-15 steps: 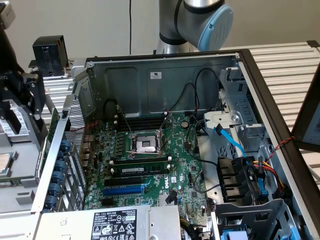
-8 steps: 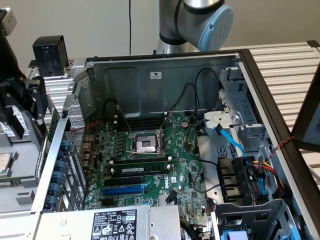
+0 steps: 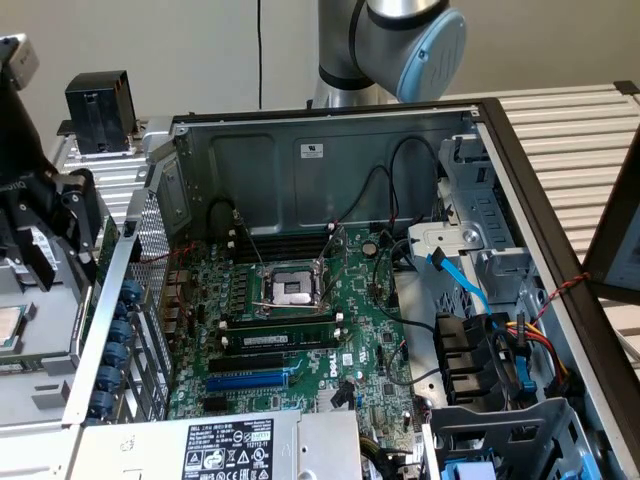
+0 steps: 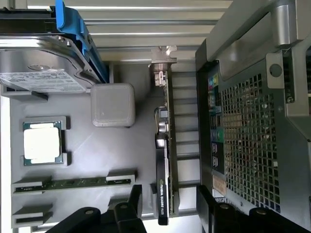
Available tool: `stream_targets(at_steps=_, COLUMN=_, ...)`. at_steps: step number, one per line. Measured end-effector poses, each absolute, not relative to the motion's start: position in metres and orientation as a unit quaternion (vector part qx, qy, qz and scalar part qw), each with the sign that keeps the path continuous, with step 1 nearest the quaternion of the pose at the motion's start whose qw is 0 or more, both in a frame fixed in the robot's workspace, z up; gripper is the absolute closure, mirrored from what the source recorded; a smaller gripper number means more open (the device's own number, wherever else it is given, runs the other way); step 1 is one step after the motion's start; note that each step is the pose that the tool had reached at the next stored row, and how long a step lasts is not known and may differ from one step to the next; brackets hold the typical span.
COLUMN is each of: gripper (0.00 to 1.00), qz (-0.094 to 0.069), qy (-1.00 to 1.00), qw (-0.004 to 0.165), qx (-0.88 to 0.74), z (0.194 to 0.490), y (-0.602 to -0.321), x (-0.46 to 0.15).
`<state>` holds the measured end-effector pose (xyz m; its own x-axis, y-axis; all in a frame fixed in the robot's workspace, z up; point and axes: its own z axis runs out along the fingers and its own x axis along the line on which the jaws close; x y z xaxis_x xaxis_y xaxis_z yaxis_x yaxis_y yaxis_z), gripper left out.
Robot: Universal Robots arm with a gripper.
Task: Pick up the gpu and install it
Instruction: 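Pick up the gpu and move the gpu toward the slot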
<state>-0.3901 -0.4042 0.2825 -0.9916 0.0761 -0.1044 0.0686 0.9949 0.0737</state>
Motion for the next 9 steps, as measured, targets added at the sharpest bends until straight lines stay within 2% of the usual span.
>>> stream_targets(at_steps=9, gripper=0.44, qz=0.037, qy=0.997, qw=0.058, qx=0.036, z=0.268, y=-0.404, x=-0.390)
